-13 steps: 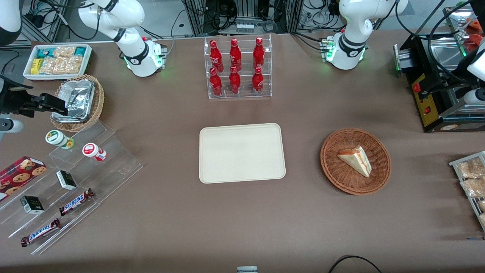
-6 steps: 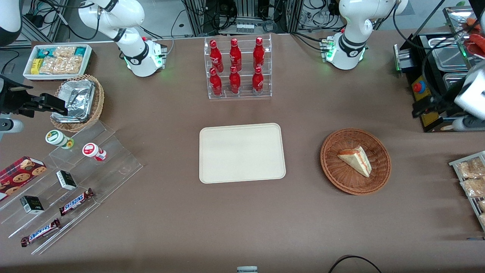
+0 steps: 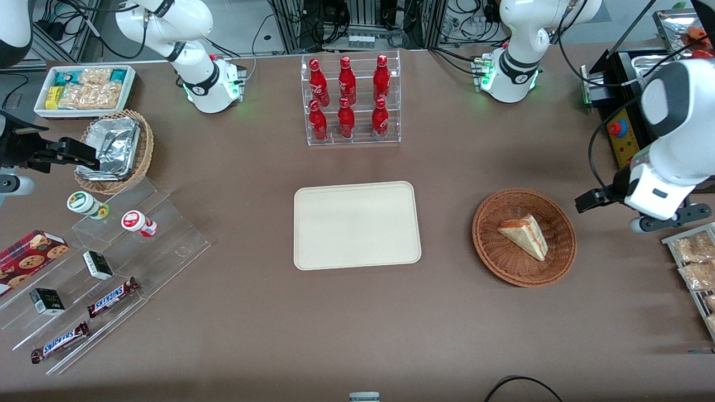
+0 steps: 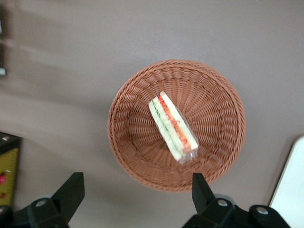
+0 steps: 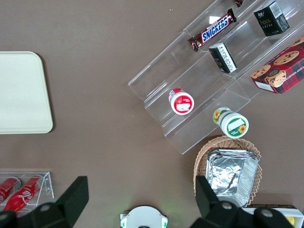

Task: Place sandwich from basket to tray
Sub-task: 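Lower the open left gripper over the wrapped sandwich in the basket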

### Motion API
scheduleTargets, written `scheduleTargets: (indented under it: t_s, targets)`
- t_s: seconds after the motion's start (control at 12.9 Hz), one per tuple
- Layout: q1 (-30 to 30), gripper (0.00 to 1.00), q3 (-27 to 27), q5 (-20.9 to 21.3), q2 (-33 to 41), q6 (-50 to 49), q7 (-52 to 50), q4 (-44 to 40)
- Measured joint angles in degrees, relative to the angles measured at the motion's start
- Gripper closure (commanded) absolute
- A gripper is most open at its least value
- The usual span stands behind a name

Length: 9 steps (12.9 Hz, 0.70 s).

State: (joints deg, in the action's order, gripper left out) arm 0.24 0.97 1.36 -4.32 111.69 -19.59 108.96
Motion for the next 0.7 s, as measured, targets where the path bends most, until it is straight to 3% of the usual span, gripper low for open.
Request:
scheduleTargets:
  t_s: [0.7]
  targets:
    - [-5.9,0.00,1.1,-0.1,-1.0,20.0,-25.5,14.2]
